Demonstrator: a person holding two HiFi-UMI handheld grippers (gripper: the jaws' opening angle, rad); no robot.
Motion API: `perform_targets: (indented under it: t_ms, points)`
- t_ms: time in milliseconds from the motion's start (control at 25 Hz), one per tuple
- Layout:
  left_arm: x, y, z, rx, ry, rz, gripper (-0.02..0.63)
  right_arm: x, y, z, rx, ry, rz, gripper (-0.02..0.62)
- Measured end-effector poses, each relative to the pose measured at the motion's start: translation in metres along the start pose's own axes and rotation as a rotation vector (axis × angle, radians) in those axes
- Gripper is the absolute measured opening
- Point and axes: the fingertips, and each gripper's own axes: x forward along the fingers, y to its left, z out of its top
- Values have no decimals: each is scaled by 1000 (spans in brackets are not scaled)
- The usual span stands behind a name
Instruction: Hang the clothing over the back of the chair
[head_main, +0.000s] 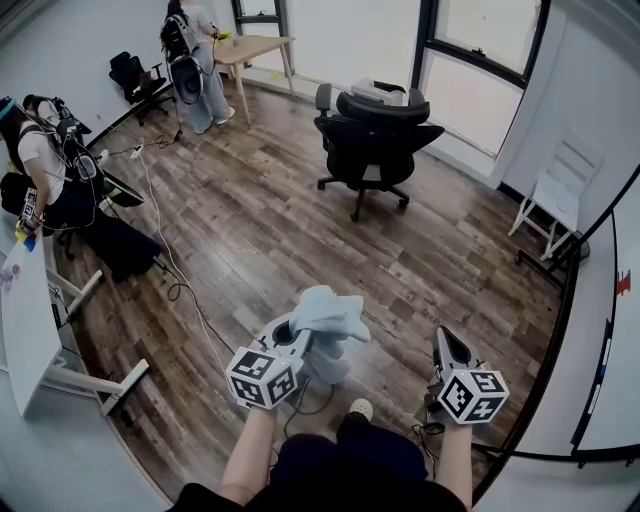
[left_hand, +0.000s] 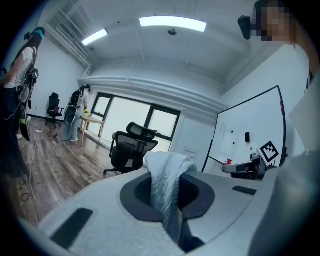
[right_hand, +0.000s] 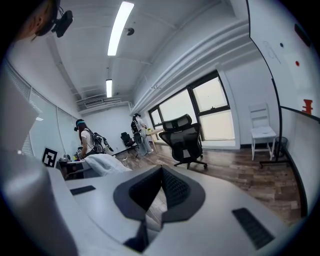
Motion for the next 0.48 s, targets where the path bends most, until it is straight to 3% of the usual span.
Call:
perform_targets:
  t_ms: [480]
  points:
    - [74,2,12,12,-32,28,17,53,-53,30,-23,-4,49,0]
